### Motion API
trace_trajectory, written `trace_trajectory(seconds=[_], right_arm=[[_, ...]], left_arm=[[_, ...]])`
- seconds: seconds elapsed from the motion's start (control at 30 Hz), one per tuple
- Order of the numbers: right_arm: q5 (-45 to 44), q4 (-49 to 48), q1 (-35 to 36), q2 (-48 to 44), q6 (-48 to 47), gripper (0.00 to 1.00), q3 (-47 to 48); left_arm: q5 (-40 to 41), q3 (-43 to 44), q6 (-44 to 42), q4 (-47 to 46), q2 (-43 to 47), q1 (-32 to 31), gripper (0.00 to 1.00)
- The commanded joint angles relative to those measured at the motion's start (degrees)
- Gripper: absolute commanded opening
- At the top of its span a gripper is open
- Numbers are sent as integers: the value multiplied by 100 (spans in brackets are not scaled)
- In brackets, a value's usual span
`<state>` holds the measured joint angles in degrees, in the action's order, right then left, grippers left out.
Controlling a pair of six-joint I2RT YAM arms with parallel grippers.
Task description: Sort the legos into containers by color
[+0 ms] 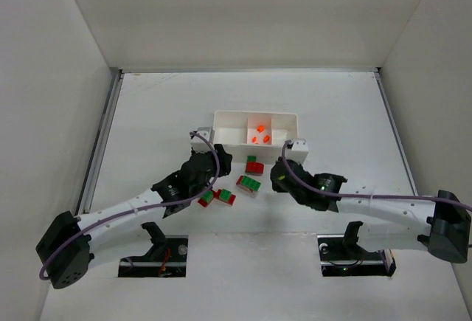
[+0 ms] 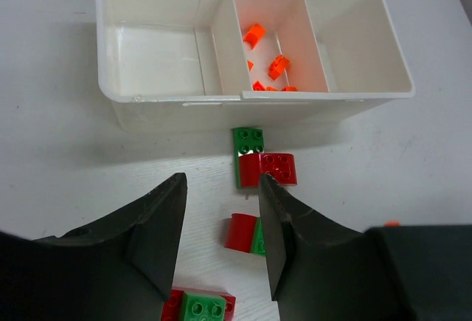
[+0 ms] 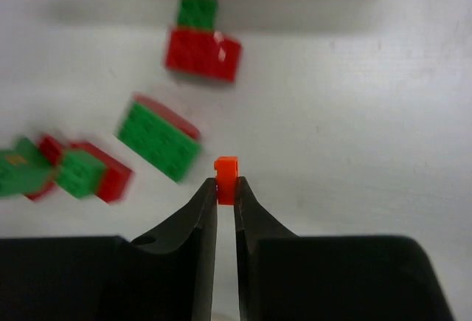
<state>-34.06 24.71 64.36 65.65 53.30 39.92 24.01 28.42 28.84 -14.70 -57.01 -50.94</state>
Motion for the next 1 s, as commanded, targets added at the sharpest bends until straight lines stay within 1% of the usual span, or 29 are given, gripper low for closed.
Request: trace_trajectory(seconds=[0.0, 0.13, 0.17, 0.23, 0.4, 0.47, 0.53, 0.6, 0.67, 0.73, 0.8, 0.9, 0.93, 0.97], right_arm=[[127, -790, -664, 26, -1197, 13, 735], [873, -1695, -1578, 719, -1813, 13, 1306], [1006, -1819, -1702, 878, -1875, 13, 1412], [1331, -1996, -2001, 1413, -1972, 14, 1780], [1446, -1961, -2397, 2425, -2104, 14, 2554], [1420, -1944, -2450, 2680, -2148, 19, 2792], [1368, -1891, -2485, 2839, -2148, 30, 2986], [1315, -1873, -2477, 2866, -2183, 41, 3074], [1210, -1873, -2450, 2761, -2271, 48, 3048], [1060, -1847, -2354, 2464, -2420, 48, 2821], [990, -1847, -2056, 2121, -2639, 46, 2426], [1121, -1829, -1486, 1497, -2912, 39, 1697], [1243, -1821, -1283, 1286, -2991, 40, 1442], [1453, -1821, -994, 1058, -3053, 42, 1135]], left_arm=[[16, -179, 16, -112, 252, -17, 41], [16, -355, 34, -208, 419, 1, 42], [16, -407, 34, -252, 445, 9, 42], [16, -504, 43, -340, 507, 9, 42], [16, -759, 43, -621, 682, 36, 42], [16, -847, 34, -709, 744, 53, 42], [16, -917, -10, -797, 788, 106, 43], [-1, -944, -10, -833, 823, 141, 43], [-63, -970, -10, -833, 876, 167, 43], [-116, -979, 7, -807, 955, 203, 43], [-177, -979, 25, -763, 1034, 238, 43], [-309, -927, 69, -727, 991, 247, 44], [-370, -883, 87, -727, 930, 247, 44], [-440, -856, 121, -719, 851, 247, 44]])
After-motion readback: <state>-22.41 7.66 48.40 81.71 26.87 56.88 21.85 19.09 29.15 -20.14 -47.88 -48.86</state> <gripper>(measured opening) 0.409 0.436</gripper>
